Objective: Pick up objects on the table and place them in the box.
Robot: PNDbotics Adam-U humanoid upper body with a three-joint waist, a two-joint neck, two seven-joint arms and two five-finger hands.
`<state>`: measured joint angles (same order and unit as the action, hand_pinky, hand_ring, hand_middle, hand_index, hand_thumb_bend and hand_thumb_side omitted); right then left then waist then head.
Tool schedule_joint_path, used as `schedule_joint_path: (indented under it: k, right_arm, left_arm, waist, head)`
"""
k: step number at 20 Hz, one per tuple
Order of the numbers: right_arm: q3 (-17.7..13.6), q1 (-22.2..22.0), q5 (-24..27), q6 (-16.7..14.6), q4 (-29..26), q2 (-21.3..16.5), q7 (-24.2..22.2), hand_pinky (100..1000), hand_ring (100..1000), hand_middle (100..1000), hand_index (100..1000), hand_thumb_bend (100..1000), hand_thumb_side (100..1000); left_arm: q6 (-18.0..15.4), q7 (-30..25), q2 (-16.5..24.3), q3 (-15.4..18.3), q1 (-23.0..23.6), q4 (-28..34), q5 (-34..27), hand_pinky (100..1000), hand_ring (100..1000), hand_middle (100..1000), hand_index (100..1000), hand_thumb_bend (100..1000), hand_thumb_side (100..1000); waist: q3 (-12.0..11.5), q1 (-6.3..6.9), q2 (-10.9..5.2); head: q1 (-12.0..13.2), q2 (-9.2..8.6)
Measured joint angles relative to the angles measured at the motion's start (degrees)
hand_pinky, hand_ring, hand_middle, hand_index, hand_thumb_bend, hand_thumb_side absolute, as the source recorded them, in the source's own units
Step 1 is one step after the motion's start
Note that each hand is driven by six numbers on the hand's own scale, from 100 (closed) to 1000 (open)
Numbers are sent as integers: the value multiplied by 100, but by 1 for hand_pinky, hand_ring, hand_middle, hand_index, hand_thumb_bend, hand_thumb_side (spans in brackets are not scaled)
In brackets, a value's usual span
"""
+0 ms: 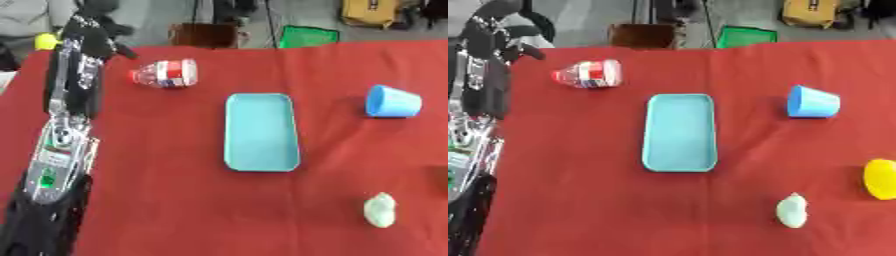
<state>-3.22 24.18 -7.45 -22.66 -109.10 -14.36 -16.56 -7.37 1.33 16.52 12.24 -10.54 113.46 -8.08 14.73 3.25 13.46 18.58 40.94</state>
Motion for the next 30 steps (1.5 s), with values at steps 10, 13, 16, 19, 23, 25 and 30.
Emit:
schedule_joint_path:
  k: [10, 13, 16, 19, 23, 25, 30]
  right_arm:
    - [0, 1, 0, -1, 0, 0, 1, 651, 696, 734, 930, 760, 533]
    - [0, 1, -1, -1, 0, 0, 0, 651, 696, 734, 930, 762, 531]
    - [1, 1, -2, -1, 0, 0, 0, 651, 696, 734, 930, 761, 532]
    - [1, 1, -2, -1, 0, 0, 0, 650, 695, 733, 930, 761, 532]
    - [6, -1, -2, -1, 0, 0, -9, 650, 695, 733, 930, 760, 534]
    - [8, -6, -2, -5, 0, -10, -25, 649, 694, 733, 931, 761, 532]
    - [75, -53, 4, -14, 2, -26, -97, 648, 694, 732, 931, 761, 531]
  left_arm:
    - [13, -10, 6, 2, 0, 0, 27, 496, 688, 807, 873, 722, 671]
    - [58, -55, 76, 17, 12, 0, 101, 496, 692, 812, 885, 701, 648]
    - [173, -132, 431, 112, 100, -1, 368, 503, 700, 823, 907, 683, 607]
    - [337, -216, 941, 251, 150, -73, 909, 529, 716, 828, 917, 698, 601]
    - [581, -553, 1744, 313, 123, -719, 1746, 611, 746, 813, 911, 798, 628]
    - [585, -965, 2301, 304, -110, -1369, 2288, 698, 773, 809, 921, 922, 629]
    - [164, -1825, 3271, -114, -807, -2883, 3602, 777, 803, 808, 922, 1000, 603]
  waist:
    - [0, -6, -1]
    - [6, -4, -1]
    - [29, 17, -5]
    - [55, 26, -25]
    - [137, 97, -63]
    - [181, 127, -113]
    - [367, 168, -176]
  head:
    - [0, -24]
    - [0, -24]
    - [0, -24]
    - [-2, -25]
    - [-1, -25]
    - [2, -25]
    - [65, -22]
